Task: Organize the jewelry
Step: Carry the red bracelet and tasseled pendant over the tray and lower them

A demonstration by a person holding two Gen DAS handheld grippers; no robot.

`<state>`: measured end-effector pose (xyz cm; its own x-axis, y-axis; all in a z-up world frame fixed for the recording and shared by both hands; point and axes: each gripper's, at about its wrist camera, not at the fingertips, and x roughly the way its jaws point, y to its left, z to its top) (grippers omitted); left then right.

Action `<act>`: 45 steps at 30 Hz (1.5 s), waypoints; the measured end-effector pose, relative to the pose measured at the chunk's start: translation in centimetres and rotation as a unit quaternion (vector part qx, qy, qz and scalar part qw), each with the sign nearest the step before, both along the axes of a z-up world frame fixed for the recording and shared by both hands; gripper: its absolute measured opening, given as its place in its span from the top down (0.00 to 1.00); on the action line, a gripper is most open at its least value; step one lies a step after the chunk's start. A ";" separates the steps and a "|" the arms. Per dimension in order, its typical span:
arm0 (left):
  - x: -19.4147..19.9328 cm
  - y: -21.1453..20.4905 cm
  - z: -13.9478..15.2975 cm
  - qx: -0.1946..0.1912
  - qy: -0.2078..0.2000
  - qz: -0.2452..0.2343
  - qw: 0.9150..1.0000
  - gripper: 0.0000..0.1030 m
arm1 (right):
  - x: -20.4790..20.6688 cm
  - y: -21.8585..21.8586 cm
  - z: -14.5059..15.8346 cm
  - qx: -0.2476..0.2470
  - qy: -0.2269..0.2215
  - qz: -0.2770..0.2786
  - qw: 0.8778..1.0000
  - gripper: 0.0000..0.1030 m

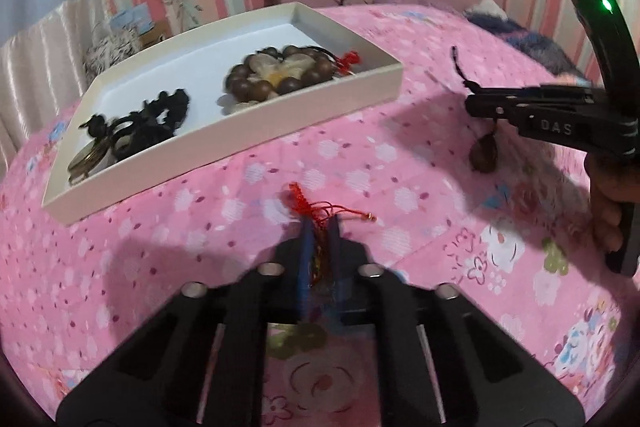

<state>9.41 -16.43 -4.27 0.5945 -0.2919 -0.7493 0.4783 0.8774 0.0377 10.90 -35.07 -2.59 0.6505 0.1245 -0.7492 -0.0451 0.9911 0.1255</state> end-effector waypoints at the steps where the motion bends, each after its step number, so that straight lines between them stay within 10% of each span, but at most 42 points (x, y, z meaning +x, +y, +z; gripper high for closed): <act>1: 0.0 0.4 0.1 -0.009 -0.001 0.005 1.000 0.97 | 0.0 -0.4 0.2 0.014 -0.007 -0.005 1.000 0.78; 26: 7.2 10.3 8.6 -0.078 -0.066 0.122 0.987 0.97 | 2.4 4.3 8.4 0.094 -0.113 0.040 0.988 0.78; 45: 11.1 5.4 2.4 -0.061 -0.072 0.128 0.987 0.97 | 7.4 10.0 3.9 0.019 -0.114 0.011 0.993 0.79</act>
